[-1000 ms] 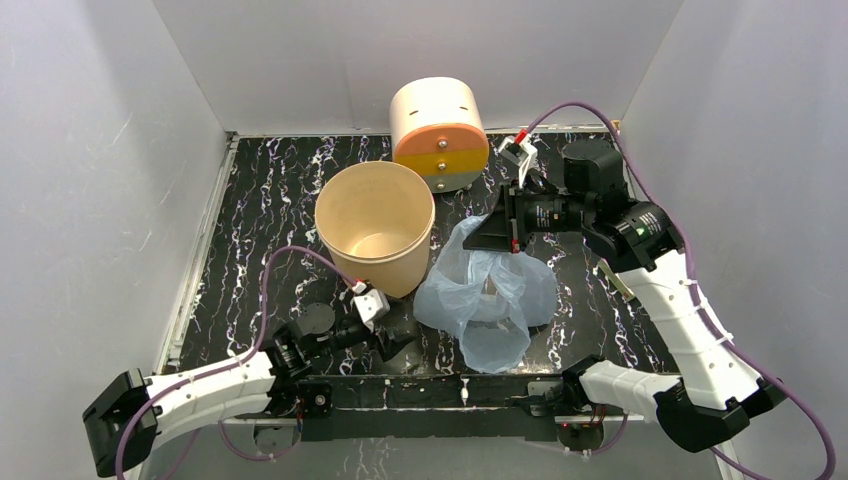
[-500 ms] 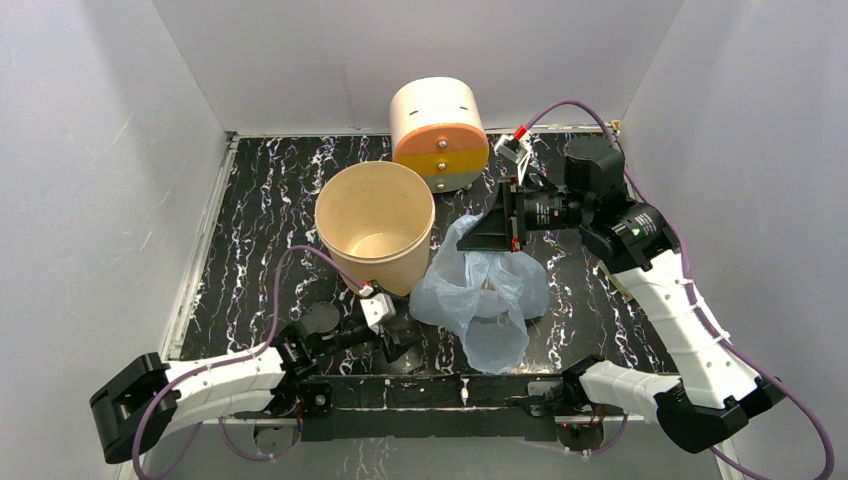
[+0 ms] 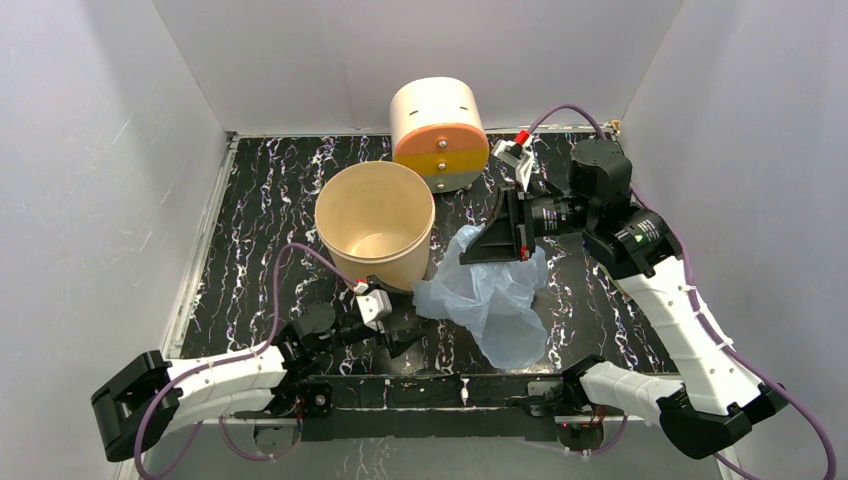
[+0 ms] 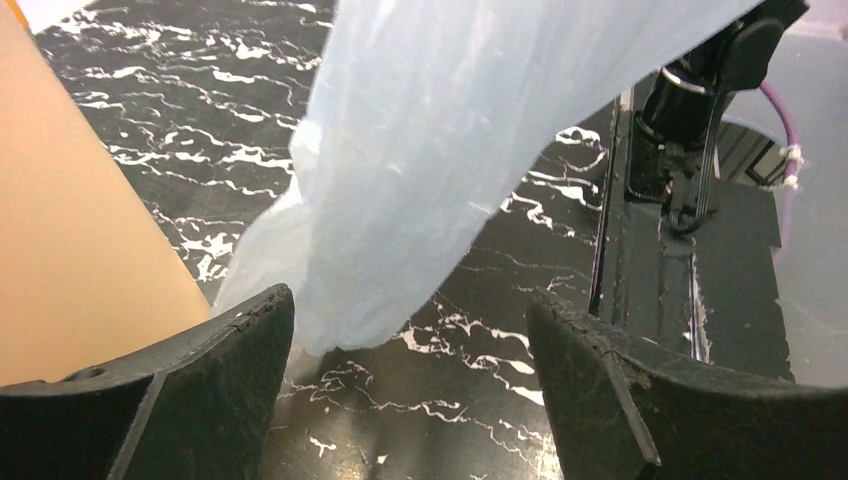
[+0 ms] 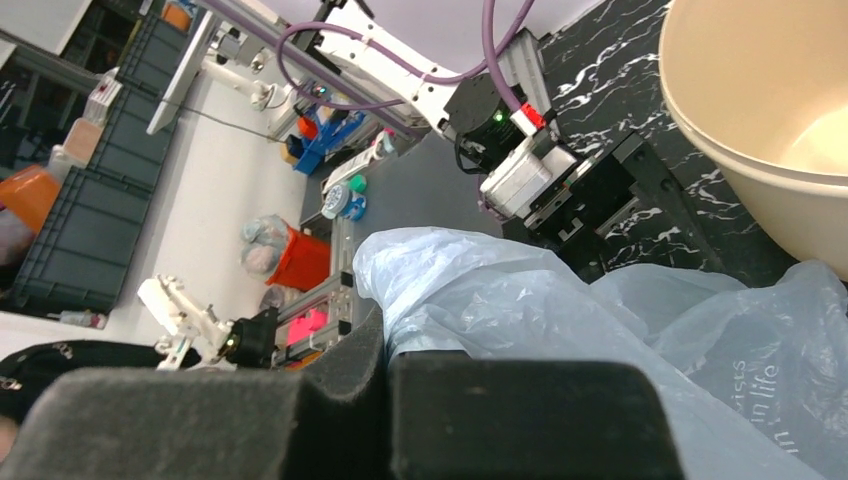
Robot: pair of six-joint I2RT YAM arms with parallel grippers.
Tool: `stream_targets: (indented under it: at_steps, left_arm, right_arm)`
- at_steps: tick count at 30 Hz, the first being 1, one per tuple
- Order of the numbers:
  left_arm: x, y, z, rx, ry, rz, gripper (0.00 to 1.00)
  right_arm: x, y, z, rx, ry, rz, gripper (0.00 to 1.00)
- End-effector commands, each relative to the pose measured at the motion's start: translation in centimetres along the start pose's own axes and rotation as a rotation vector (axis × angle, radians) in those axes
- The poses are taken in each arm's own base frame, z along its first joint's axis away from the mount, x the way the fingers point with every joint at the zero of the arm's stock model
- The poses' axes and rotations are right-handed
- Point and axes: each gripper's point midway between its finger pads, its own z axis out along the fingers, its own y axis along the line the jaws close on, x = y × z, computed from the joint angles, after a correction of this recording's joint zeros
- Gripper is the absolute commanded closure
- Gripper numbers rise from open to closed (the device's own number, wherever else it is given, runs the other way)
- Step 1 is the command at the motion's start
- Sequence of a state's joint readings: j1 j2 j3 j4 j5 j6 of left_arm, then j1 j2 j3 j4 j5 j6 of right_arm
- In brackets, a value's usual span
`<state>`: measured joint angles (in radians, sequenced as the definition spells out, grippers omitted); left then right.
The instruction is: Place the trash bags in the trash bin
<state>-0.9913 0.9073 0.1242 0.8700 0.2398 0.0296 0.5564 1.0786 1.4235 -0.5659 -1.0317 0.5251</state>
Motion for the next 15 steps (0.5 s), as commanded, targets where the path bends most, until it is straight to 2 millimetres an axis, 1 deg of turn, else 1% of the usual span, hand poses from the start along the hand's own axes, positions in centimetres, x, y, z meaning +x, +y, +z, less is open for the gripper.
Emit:
stream_targets:
  at_steps: [1, 2, 4, 6, 8, 11, 12, 15]
  left_arm:
    - [-4.0, 0.6, -0.2, -0.042, -0.137, 0.010, 0.16]
    - [-4.1, 0.7, -0.5, -0.048, -0.146, 0.009, 0.16]
    - [-4.4, 0.7, -0.8, -0.052, -0.159, 0.012, 0.16]
    - [-4.2, 0.4, -0.8, -0.034, -0.137, 0.029, 0.16]
    - [-3.5, 0.0, -0.5, -0.003, -0.089, 0.032, 0.16]
    - [-2.5, -1.1, 0.0, 0.068, -0.031, 0.026, 0.16]
    - [-2.2, -1.4, 0.2, 0.083, -0.016, 0.015, 0.18]
    - [-1.6, -1.8, 0.3, 0.104, 0.013, -0.008, 0.27]
  right_arm:
    - [-0.5, 3.9, -1.0, -0.119, -0.004, -0.106, 0.96]
    - [-0.4, 4.9, -1.3, -0.157, 0.001, -0.127, 0.96]
    - [-0.4, 6.0, -1.6, -0.204, 0.011, -0.151, 0.96]
    - [-0.4, 6.3, -1.7, -0.214, 0.016, -0.155, 0.96]
    - [-0.3, 6.1, -1.6, -0.209, 0.020, -0.145, 0.96]
    - [-0.4, 5.3, -1.4, -0.184, 0.010, -0.136, 0.96]
    - [-0.4, 5.1, -1.3, -0.174, 0.005, -0.134, 0.96]
    - [-0.6, 4.6, -1.1, -0.154, 0.002, -0.125, 0.96]
